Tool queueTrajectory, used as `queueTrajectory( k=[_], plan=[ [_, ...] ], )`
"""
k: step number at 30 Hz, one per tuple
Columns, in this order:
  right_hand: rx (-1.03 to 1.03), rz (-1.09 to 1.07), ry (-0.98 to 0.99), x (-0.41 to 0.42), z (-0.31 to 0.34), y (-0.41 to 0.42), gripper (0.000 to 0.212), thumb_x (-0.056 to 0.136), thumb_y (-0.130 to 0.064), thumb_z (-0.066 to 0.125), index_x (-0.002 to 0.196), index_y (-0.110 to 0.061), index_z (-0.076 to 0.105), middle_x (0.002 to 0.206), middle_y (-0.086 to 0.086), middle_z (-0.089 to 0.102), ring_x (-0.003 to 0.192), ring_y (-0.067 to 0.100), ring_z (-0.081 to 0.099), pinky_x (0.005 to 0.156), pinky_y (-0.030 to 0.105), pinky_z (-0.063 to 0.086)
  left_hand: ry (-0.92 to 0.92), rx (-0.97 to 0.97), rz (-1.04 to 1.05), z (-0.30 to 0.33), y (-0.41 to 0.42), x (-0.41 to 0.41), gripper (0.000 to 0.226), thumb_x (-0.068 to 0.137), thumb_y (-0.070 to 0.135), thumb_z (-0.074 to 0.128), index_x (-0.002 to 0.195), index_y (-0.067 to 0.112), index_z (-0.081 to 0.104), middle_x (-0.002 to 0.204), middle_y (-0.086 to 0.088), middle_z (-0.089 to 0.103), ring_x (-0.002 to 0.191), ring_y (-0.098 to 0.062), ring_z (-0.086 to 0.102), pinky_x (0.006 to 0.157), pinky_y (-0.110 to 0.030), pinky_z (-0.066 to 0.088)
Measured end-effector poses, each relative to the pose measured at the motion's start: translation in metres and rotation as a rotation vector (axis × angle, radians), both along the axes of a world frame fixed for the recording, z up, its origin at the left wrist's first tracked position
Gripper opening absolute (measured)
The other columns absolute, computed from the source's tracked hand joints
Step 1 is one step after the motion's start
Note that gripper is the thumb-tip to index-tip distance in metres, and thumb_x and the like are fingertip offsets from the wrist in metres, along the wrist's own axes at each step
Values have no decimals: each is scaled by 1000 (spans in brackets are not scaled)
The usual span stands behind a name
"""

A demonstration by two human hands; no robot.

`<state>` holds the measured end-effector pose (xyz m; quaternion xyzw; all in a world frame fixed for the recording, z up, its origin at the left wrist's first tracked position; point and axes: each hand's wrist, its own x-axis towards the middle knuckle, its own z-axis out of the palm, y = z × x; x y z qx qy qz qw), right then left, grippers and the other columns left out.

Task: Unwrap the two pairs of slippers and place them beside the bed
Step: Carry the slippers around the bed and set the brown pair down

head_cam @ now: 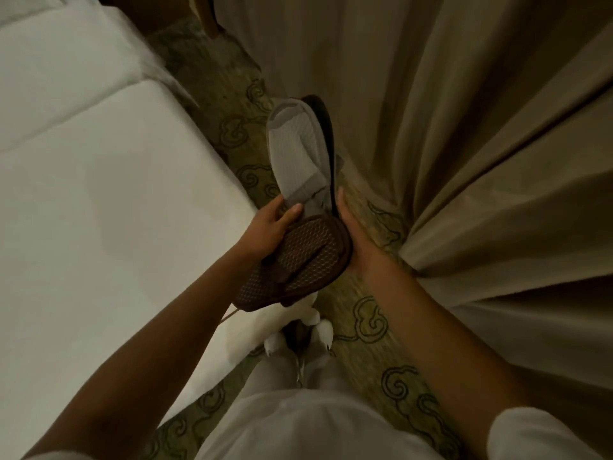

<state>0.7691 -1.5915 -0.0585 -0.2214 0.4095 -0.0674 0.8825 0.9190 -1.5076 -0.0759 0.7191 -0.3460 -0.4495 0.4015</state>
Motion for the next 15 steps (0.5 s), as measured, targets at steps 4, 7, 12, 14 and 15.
queueTrajectory(
  k=[4,7,12,14,15],
  plan=[
    [-25,16,39,14,-15,-13,75,97,-69,32,148,-17,49,142,10,60,130,26,58,107,40,48,27,3,44,-1,-10,18,26,102,39,51,124,27,59,96,21,65,87,14,61,76,-7,47],
    [-105,-120,104,15,-20,-17,37,104,-37,49,127,-14,63,106,3,78,105,25,70,75,31,61,92,3,120,1,-16,36,27,100,43,53,121,27,58,109,10,67,97,0,66,82,-22,53],
    [-242,-204,120,22,-31,-36,43,92,-1,63,133,-15,59,104,3,74,81,14,73,66,28,58,131,47,217,7,-22,55,30,99,45,55,112,18,60,105,-4,68,97,-23,68,89,-43,56],
    [-226,-231,137,30,-38,-45,46,93,3,60,134,-17,58,101,2,73,76,12,73,61,28,58,124,80,235,2,-27,58,43,95,50,58,113,11,59,108,-15,67,100,-35,67,91,-53,54],
    [-212,-243,143,34,-43,-49,47,93,5,58,135,-18,58,105,3,74,81,15,73,62,29,58,118,99,247,-4,-30,59,45,94,52,58,114,11,59,109,-16,68,100,-35,67,91,-55,54]
  ],
)
